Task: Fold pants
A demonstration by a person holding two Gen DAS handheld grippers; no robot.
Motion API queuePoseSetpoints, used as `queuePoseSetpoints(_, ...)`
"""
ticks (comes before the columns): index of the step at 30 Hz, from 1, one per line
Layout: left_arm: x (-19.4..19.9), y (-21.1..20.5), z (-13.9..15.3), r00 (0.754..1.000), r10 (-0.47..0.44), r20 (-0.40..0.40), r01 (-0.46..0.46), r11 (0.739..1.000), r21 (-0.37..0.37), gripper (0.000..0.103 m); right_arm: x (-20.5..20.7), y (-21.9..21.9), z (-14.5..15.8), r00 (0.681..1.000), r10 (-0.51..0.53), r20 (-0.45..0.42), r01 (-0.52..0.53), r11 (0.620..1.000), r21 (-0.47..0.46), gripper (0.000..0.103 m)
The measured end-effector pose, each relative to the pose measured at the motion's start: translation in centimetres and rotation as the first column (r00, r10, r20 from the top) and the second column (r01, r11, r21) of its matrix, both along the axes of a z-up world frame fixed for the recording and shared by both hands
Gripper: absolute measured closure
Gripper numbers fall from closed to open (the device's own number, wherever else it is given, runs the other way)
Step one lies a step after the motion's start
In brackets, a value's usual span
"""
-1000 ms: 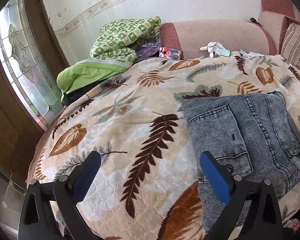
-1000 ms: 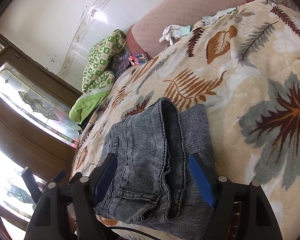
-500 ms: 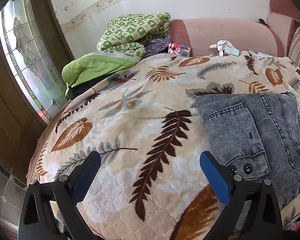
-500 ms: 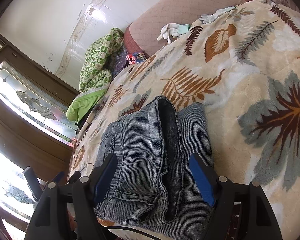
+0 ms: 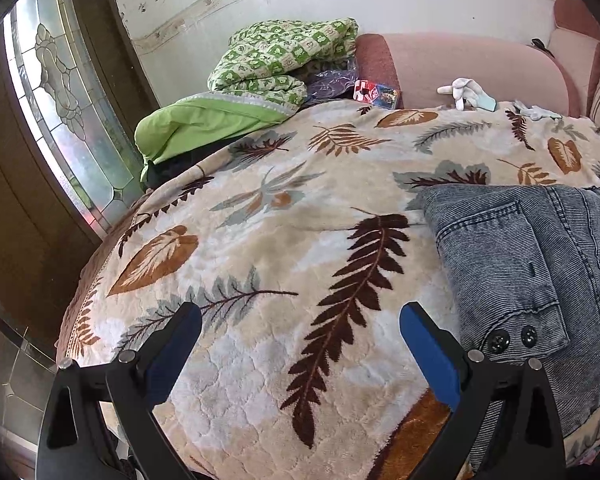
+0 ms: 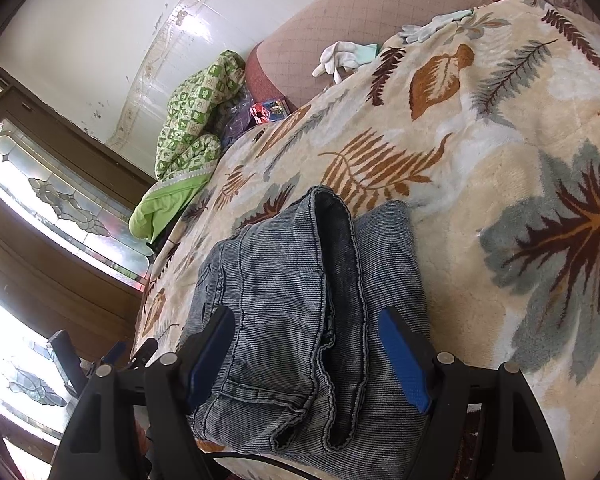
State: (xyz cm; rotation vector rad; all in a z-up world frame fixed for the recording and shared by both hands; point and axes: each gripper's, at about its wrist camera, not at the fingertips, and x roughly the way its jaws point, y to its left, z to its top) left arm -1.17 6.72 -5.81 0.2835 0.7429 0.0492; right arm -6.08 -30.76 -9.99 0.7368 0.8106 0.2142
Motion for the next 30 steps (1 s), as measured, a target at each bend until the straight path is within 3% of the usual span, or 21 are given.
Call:
queuePoseSetpoints(23,0.6,0.7,-1.0,0.999,0.002,-0.044,-0.003,1.000,-0.024,0.004,0.1,0.2,-0.1,1.000,0.004,-0.013,-0.004,1.000,-0.005,0.026)
queuePoseSetpoints(30,0.8,0.4,-1.3,0.995,-0.055,-0.087,0.048,0.995,-0.082,0.004,0.3,0.0,-0.3,1.000,-0.004,-0.023,0.004,1.000,0.006,0.026)
